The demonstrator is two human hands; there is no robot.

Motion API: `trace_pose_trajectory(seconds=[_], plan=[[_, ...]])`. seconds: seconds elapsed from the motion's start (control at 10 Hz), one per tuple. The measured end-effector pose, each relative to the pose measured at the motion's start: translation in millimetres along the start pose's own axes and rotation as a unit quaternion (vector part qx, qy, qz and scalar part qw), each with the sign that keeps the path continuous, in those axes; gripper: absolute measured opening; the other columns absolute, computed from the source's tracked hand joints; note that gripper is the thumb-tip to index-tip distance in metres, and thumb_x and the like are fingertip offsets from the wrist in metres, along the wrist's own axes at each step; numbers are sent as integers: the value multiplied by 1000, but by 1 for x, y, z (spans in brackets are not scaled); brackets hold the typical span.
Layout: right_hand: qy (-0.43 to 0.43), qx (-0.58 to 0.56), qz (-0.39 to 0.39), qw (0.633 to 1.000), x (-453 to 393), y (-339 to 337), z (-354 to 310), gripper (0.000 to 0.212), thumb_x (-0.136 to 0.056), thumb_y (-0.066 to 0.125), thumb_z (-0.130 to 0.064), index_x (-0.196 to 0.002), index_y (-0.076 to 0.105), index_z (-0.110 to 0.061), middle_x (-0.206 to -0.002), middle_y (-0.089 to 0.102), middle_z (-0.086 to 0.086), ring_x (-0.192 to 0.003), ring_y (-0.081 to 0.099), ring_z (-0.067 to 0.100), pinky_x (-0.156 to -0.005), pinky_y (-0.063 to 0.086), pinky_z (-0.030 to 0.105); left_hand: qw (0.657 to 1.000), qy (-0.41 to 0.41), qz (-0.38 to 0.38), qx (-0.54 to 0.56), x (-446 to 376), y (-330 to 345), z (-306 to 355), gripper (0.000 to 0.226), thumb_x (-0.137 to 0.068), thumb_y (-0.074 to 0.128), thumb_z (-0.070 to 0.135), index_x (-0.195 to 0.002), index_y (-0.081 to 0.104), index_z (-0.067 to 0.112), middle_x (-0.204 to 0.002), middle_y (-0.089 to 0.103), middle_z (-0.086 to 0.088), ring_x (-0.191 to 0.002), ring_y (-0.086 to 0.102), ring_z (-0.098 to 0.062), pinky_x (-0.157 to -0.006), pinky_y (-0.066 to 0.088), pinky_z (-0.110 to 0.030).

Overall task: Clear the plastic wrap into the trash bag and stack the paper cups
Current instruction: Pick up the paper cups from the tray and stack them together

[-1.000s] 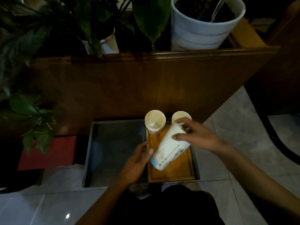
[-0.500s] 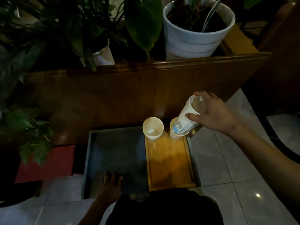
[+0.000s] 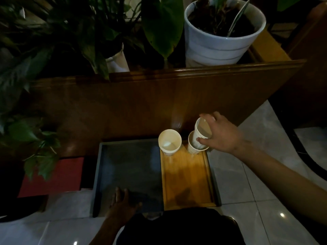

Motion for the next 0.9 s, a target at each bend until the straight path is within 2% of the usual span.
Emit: trace_pose_trajectory(seconds=[0.1,0.2,0.3,0.4,0.5,0.6,0.7,0.8,0.9], plan=[[6,15,-14,1000,-1,15,-4,92,-75,75,-61,-149,31,-31,-137,45,8,-121,51,30,-88,52,41,989,25,-13,-146,2,4,5,135,-43,-19,93,-156,17,29,-163,-3,-18,-147,-2,-50,-121,12,-54],[5,24,-18,1000,-1,26,-5,92,-75,74,-62,-150,30,-31,-139,44,8,-123,50,30,-90,51,42,987,38,19,-157,2,3,9,107,-68,-13,83,-156,17,31,-163,-1,-20,-146,-1,-52,-121,11,-55],[6,28,-22,999,-4,42,-6,93,-74,73,-64,-150,26,-36,-142,42,7,-126,49,31,-91,52,43,986,31,24,-165,-1,5,8,128,-56,-3,98,-157,10,22,-162,-7,-23,-148,-3,-46,-122,14,-49],[2,33,-26,999,-5,51,-4,92,-75,72,-65,-150,24,-41,-141,41,8,-125,49,33,-89,53,44,993,3,23,-114,-6,7,4,111,-78,36,85,-157,1,14,-160,-16,-24,-149,-6,-43,-122,15,-45],[-1,42,-36,998,-6,66,-3,88,-76,70,-67,-149,26,-42,-138,39,8,-123,48,33,-87,53,44,995,0,19,-100,-18,13,-1,106,-85,47,73,-156,-1,11,-160,-17,-25,-148,-11,-44,-123,11,-46],[2,20,-41,999,-5,75,-3,86,-76,69,-67,-148,29,-40,-138,37,9,-123,46,34,-87,53,45,991,35,81,-104,-20,14,4,94,-88,43,70,-156,17,10,-160,0,-29,-146,-3,-52,-121,15,-55],[18,-28,-3,999,0,84,-5,75,-80,58,-74,-142,37,-37,-134,41,10,-119,44,32,-87,53,46,981,55,145,-117,-17,13,8,92,-86,50,65,-150,30,2,-153,12,-39,-139,20,-59,-112,33,-58],[49,-73,35,995,-3,86,-12,54,-89,42,-70,-132,45,-38,-127,48,11,-115,47,33,-87,51,45,993,21,74,-90,-24,23,-2,103,-86,53,67,-156,4,9,-159,-11,-29,-147,3,-49,-120,21,-50],[122,-118,54,984,-16,86,-24,36,-97,37,-57,-121,52,-34,-120,55,18,-111,50,39,-85,47,44,993,28,66,-97,-28,28,-9,104,-87,52,66,-156,-4,13,-158,-19,-28,-147,-4,-47,-121,17,-46]])
Point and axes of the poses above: each hand's wrist, its own x-axis away from the middle knuckle, its own y-axis out of the palm, z = x × y, the point moved 1 cm from there along -x, towards the middle knuckle
